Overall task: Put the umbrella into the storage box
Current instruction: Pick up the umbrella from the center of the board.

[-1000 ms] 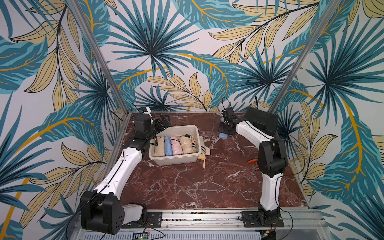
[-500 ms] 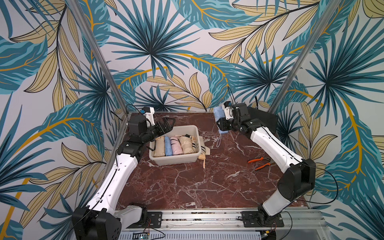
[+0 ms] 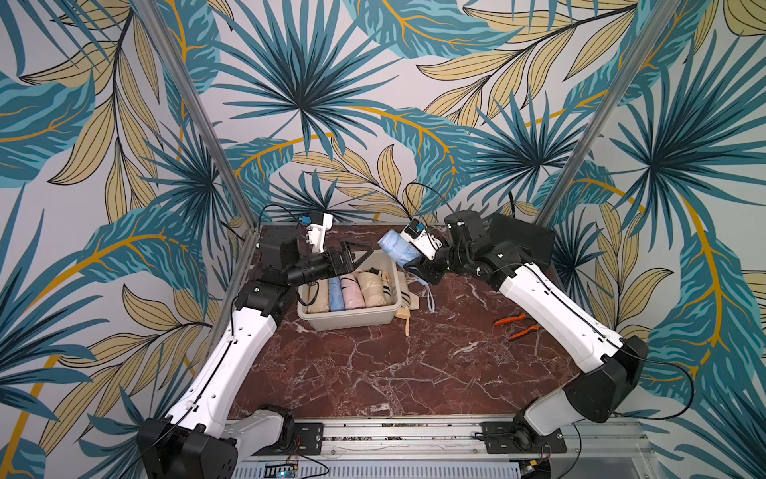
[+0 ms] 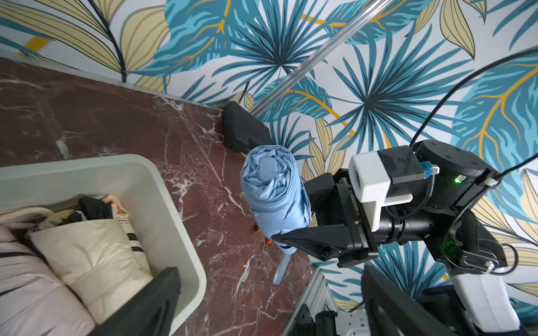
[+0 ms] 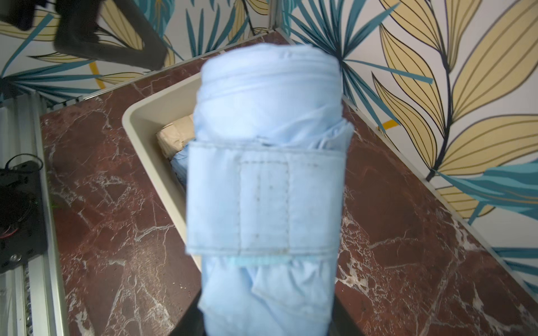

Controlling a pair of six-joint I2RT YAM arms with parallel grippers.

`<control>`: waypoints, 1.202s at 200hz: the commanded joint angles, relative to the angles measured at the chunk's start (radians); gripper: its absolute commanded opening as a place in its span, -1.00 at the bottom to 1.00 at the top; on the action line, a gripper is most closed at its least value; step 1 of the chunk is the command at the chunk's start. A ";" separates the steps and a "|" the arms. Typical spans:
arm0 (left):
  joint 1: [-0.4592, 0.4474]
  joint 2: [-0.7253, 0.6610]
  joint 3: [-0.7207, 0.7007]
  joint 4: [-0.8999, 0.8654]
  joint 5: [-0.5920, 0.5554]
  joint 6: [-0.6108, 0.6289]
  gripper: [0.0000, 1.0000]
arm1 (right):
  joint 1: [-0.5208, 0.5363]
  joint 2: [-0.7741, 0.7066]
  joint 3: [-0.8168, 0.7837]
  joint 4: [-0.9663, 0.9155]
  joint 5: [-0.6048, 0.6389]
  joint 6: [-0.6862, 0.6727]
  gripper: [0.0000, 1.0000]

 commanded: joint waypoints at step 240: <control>-0.022 0.112 0.034 0.089 0.150 -0.053 -0.66 | 0.099 0.031 0.171 -0.174 0.004 -0.100 0.76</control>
